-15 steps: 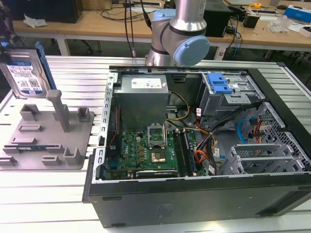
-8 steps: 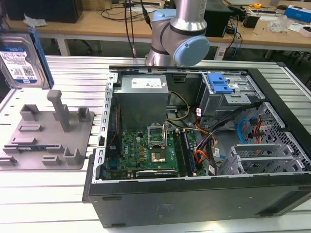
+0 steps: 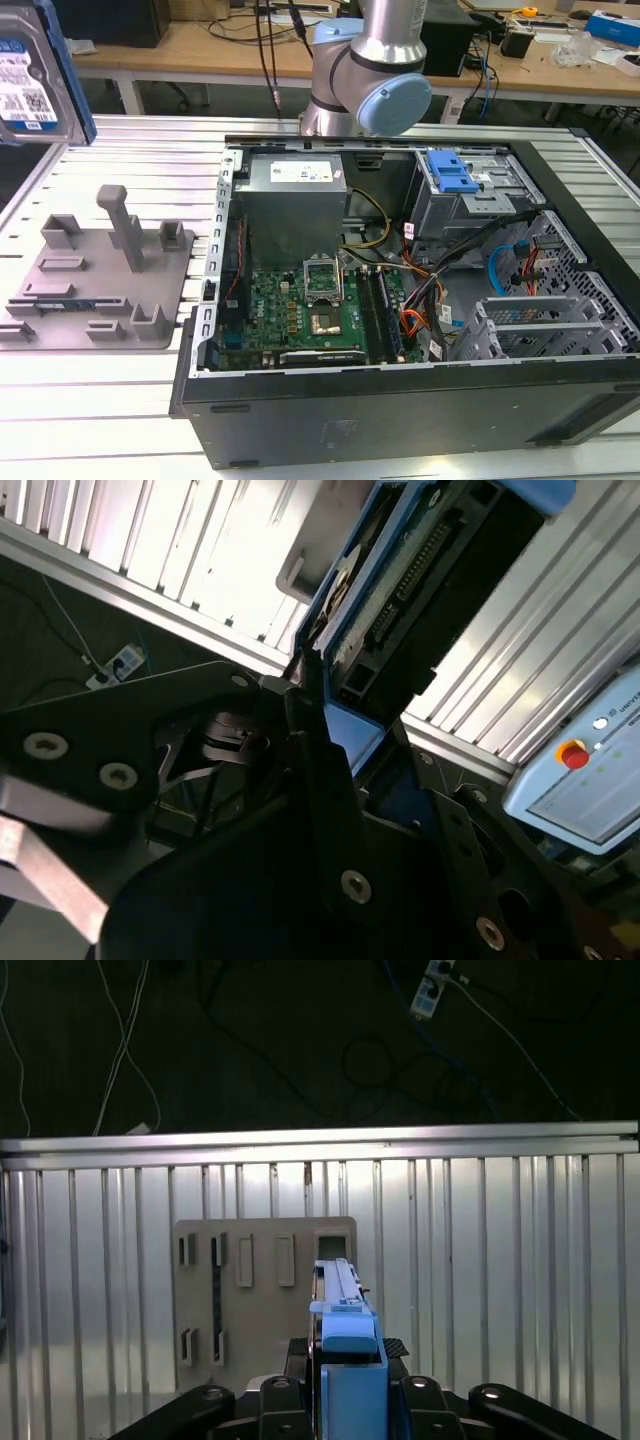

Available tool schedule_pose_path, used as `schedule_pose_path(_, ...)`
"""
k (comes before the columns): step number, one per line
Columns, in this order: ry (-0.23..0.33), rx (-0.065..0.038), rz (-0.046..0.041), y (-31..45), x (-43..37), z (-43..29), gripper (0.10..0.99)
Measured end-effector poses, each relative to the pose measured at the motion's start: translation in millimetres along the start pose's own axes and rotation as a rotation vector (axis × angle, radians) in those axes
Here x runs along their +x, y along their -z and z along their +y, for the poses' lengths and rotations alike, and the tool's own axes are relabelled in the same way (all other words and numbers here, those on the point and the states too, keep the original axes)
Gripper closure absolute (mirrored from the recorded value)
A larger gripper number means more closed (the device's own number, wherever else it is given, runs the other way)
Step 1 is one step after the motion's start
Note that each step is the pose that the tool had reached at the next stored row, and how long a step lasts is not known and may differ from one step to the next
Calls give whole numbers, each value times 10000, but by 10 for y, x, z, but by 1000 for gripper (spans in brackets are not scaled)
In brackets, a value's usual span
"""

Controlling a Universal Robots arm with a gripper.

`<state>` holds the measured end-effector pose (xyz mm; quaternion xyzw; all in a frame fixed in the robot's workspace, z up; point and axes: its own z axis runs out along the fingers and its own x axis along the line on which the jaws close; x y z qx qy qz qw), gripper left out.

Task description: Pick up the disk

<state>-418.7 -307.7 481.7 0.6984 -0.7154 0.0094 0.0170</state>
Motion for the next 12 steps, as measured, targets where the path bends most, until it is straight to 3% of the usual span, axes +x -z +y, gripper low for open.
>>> schedule_pose_path(2, 0, -2, 0, 88, 3, 0, 722)
schedule_pose_path(12, 0, -1, 0, 95, 3, 0, 722)
